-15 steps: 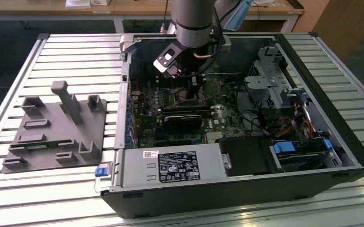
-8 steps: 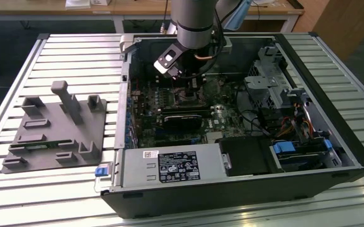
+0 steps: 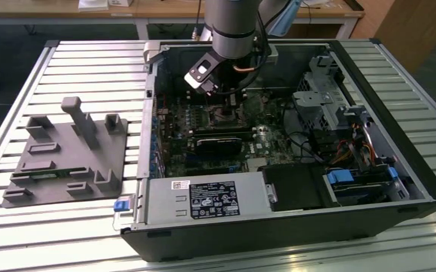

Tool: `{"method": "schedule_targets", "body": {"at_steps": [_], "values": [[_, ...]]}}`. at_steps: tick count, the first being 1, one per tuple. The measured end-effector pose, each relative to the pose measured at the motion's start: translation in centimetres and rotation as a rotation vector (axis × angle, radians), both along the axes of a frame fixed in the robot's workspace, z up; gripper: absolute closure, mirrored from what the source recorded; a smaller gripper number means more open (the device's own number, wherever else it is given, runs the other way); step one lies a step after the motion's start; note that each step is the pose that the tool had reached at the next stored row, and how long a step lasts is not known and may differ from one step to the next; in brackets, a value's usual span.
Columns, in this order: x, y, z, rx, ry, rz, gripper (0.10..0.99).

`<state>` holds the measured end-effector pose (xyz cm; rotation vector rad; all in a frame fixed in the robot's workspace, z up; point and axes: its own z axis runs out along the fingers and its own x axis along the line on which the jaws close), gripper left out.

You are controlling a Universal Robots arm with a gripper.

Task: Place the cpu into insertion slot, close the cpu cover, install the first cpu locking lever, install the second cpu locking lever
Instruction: 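Place the cpu into insertion slot, then close the cpu cover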

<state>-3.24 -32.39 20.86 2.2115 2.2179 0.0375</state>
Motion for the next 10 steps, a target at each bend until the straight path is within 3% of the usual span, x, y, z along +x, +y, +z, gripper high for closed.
{"method": "schedule_targets", "body": {"at_steps": [10], "values": [[0.0, 0.0, 0.56, 0.0, 0.0001, 0.0, 0.98]]}}
